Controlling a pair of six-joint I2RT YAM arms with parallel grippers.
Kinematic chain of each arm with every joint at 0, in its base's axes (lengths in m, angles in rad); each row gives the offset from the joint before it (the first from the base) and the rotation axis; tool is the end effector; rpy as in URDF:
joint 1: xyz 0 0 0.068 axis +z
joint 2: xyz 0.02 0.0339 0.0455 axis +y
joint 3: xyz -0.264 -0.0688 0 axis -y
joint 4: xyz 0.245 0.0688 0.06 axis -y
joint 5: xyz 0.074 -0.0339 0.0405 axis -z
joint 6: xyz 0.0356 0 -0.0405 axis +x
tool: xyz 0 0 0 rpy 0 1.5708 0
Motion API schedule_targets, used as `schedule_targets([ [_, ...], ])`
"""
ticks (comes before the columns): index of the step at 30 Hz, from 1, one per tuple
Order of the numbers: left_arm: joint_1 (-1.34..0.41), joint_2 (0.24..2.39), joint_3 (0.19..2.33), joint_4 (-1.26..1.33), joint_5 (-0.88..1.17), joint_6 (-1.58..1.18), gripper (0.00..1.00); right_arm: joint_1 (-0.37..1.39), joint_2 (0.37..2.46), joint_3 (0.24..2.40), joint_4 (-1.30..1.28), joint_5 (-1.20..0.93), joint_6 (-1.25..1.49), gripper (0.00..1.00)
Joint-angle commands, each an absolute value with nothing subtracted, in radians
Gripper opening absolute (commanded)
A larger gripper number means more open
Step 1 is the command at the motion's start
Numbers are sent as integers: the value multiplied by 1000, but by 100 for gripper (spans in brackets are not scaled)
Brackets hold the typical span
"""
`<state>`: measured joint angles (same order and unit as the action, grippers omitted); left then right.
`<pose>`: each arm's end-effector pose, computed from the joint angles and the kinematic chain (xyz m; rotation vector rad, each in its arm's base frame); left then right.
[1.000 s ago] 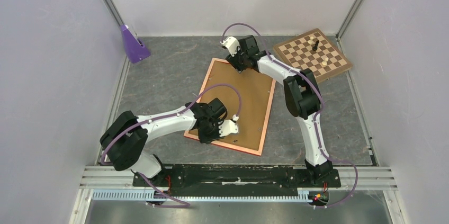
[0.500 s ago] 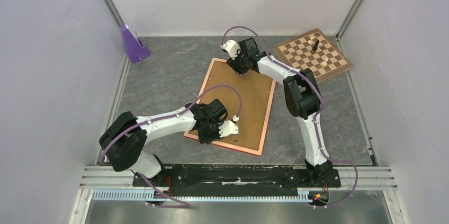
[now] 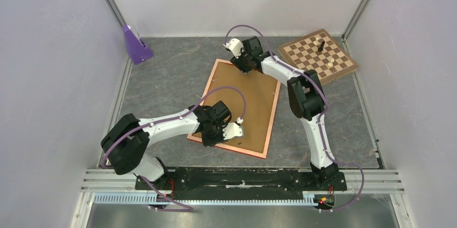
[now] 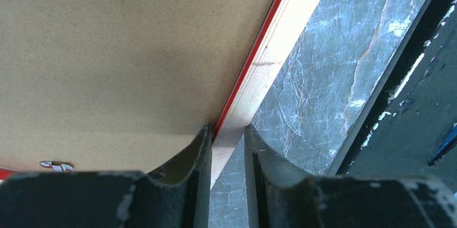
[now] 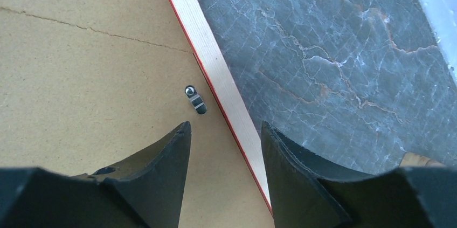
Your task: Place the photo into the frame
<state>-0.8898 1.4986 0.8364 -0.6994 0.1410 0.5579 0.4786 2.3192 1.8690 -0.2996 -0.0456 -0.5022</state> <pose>0.1559 -0.2003 0.1666 1.9687 2.1942 -0.2564 0.4666 0.2439 0.1797 -1.1129 2.0356 0.0410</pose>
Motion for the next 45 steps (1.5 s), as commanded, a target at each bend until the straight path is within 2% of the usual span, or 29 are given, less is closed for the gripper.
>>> schedule_targets([
  [1, -900, 1557, 778, -660, 180, 501, 2, 480, 2347, 1910, -262, -29, -510, 54],
  [30, -910, 1551, 772, -663, 183, 504, 2, 480, 2416, 1927, -179, 100, -549, 53],
  [45, -916, 1557, 772, -663, 180, 507, 2, 477, 2441, 1929, -137, 3, -457, 54],
])
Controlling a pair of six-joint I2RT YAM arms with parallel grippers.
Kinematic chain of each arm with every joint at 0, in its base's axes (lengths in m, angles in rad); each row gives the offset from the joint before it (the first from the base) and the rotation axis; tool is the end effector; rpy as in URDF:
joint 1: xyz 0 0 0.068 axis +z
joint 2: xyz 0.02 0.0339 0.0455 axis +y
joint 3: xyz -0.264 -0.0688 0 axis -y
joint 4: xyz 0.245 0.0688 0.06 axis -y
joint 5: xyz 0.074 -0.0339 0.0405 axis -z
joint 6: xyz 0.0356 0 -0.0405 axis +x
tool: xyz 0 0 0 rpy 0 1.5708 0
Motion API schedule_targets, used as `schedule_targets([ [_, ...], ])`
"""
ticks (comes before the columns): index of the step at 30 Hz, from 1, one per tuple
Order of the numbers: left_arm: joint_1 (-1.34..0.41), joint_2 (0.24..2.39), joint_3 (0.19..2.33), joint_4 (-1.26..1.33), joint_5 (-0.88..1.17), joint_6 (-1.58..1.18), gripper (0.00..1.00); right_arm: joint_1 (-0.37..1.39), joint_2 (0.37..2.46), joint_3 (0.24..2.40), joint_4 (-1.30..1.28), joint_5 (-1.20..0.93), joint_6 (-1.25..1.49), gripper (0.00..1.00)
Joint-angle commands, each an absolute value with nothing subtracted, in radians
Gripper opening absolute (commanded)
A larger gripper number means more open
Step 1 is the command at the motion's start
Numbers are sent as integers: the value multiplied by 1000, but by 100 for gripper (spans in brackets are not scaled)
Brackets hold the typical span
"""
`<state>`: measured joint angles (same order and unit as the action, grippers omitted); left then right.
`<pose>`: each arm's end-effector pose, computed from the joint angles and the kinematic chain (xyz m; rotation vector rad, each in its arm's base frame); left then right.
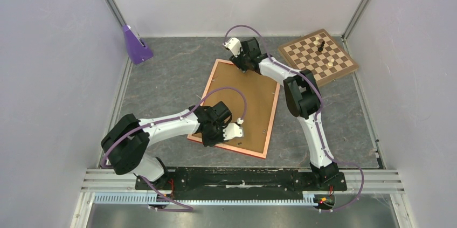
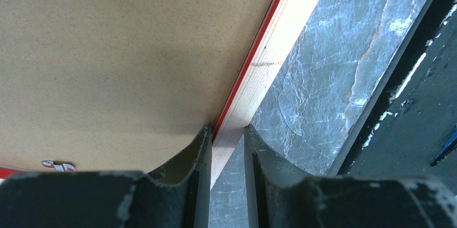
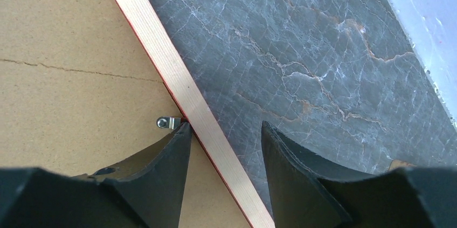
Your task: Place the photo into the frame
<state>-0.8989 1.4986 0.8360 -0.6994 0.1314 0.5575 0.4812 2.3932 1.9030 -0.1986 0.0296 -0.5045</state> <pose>0.1543 -0.2014 0.1665 1.9775 2.1871 -0.2436 0.4813 0.2501 0.1611 -1.0552 1.9981 -0.0459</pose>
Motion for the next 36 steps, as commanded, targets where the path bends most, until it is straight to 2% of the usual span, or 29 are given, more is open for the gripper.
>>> schedule_targets([
  [1, -918, 1557, 770, -664, 180, 508, 2, 477, 2446, 1930, -134, 3, -446, 55],
  [17, -959, 1583, 758, -661, 160, 524, 2, 448, 2473, 1941, -94, 56, -382, 55],
  [36, -936, 1591, 828, -632, 178, 466, 3, 382, 2002, 1591, -100, -62, -401, 66],
])
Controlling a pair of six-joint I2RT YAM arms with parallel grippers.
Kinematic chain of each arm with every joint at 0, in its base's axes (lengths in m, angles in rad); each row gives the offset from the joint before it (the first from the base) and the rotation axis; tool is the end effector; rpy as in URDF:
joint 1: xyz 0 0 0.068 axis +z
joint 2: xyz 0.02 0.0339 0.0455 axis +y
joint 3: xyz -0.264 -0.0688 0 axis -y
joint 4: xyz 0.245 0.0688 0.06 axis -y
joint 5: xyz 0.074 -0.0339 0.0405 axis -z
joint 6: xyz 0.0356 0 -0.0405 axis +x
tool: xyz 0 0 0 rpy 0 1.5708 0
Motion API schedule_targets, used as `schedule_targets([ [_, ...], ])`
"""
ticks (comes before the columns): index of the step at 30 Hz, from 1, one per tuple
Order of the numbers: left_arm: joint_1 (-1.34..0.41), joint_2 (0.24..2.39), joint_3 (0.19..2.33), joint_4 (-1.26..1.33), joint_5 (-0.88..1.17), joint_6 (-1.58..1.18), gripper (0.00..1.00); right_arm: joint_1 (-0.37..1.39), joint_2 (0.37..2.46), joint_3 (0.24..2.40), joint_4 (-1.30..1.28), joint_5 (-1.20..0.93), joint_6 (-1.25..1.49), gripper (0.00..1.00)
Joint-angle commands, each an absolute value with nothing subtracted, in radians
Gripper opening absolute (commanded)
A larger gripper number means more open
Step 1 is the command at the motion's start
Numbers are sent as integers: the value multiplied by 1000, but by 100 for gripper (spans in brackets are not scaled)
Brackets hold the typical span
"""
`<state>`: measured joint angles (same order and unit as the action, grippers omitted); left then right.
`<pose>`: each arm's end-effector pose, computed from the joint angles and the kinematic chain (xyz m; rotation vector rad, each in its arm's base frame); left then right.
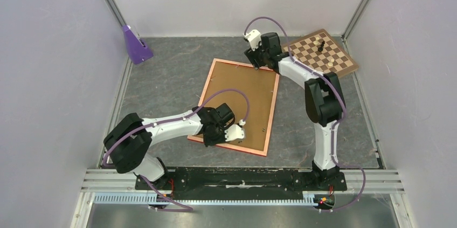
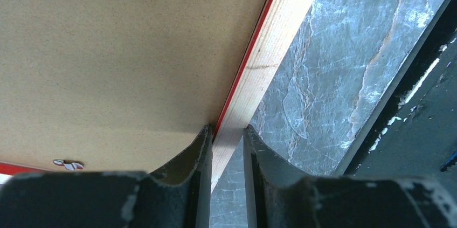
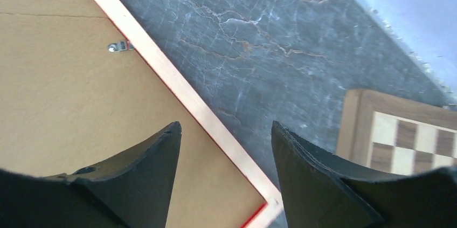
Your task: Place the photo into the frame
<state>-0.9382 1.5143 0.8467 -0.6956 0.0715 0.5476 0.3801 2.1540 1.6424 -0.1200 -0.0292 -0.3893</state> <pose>0.1500 -0.2089 0.1654 2.0018 2.1634 -0.1630 0.4610 0.1853 0.2015 -0.8416 2.0351 0.0270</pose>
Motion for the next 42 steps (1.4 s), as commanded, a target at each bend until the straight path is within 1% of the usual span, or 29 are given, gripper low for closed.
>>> schedule_targets([
  [1, -935, 1597, 837, -630, 187, 464, 3, 377, 1981, 1572, -104, -67, -397, 66],
  [9, -934, 1671, 970, -620, 291, 435, 3, 316, 1799, 1377, -127, -166, -354, 68],
  [14, -934, 1751, 1065, -584, 326, 399, 3, 293, 1714, 1276, -181, -209, -377, 68],
  [15, -934, 1766, 1082, -583, 330, 391, 4, 288, 1696, 1251, -189, -221, -384, 68],
  [17, -934, 1778, 1091, -566, 330, 382, 12, 272, 1656, 1198, -202, -251, -392, 68],
  [18, -934, 1776, 1088, -558, 330, 378, 18, 264, 1635, 1175, -209, -275, -402, 68],
  [20, -934, 1767, 1083, -544, 326, 373, 26, 253, 1601, 1129, -234, -305, -429, 67],
  [22, -934, 1756, 1079, -536, 321, 370, 32, 253, 1568, 1075, -262, -333, -474, 66],
  [24, -933, 1746, 1075, -532, 319, 370, 35, 252, 1534, 1025, -290, -339, -505, 66],
  [29, -934, 1733, 1060, -515, 312, 366, 37, 264, 1441, 889, -316, -295, -542, 65],
  [33, -934, 1736, 1052, -506, 301, 363, 36, 312, 1374, 806, -314, -187, -555, 66],
  [42, -934, 1748, 1051, -506, 293, 363, 35, 356, 1344, 731, -278, -63, -513, 67],
])
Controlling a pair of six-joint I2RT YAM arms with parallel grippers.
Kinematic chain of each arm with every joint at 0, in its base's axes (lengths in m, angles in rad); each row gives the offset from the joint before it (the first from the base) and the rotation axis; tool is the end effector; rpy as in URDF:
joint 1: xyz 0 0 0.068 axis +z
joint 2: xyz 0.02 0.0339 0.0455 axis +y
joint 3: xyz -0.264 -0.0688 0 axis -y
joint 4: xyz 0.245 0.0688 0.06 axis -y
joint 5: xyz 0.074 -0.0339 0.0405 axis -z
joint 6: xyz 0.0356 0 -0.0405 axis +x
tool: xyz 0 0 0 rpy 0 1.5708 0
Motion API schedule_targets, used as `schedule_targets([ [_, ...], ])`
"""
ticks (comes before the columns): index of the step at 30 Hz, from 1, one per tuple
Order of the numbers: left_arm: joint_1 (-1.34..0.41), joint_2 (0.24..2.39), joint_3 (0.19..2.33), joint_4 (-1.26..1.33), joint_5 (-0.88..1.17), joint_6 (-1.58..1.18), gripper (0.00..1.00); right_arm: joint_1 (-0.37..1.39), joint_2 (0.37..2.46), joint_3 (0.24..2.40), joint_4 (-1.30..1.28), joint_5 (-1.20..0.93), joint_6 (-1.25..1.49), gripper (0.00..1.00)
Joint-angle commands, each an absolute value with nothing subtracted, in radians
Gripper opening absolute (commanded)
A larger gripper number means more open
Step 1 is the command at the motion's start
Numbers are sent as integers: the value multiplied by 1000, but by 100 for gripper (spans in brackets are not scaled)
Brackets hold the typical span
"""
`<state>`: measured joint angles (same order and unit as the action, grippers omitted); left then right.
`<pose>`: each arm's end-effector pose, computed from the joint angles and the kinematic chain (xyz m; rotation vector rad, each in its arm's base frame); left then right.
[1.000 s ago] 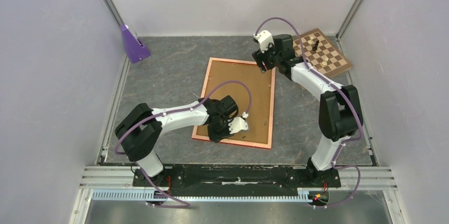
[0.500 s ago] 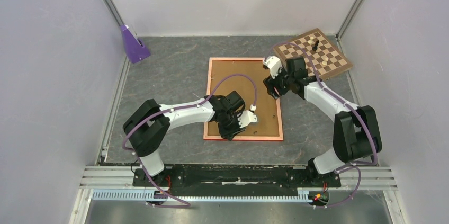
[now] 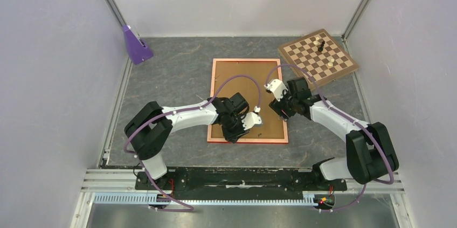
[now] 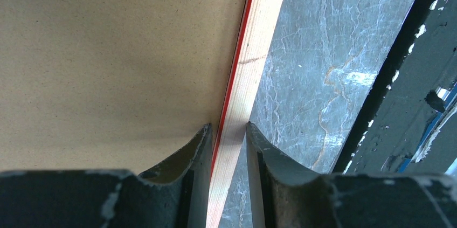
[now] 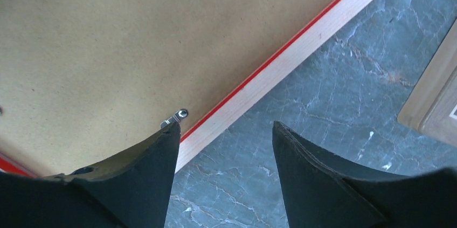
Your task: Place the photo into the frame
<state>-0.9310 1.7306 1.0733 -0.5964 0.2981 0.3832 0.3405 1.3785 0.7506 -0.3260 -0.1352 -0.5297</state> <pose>0.1864 -0.2680 0.1693 1.8069 2.2294 -0.5388 0.2494 0.0934 0.1881 -1.1088 2.2568 0.0938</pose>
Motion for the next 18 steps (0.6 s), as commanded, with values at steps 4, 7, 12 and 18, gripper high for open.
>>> schedule_targets([
  [4, -934, 1754, 1052, -509, 294, 364, 34, 363, 1347, 709, -264, -58, -495, 68],
  [7, -934, 1762, 1057, -512, 298, 366, 34, 364, 1353, 710, -256, -72, -471, 68],
  [12, -935, 1764, 1055, -512, 296, 368, 34, 363, 1372, 715, -242, -85, -427, 68],
  [18, -935, 1770, 1055, -512, 296, 368, 33, 364, 1399, 711, -235, -123, -392, 68],
])
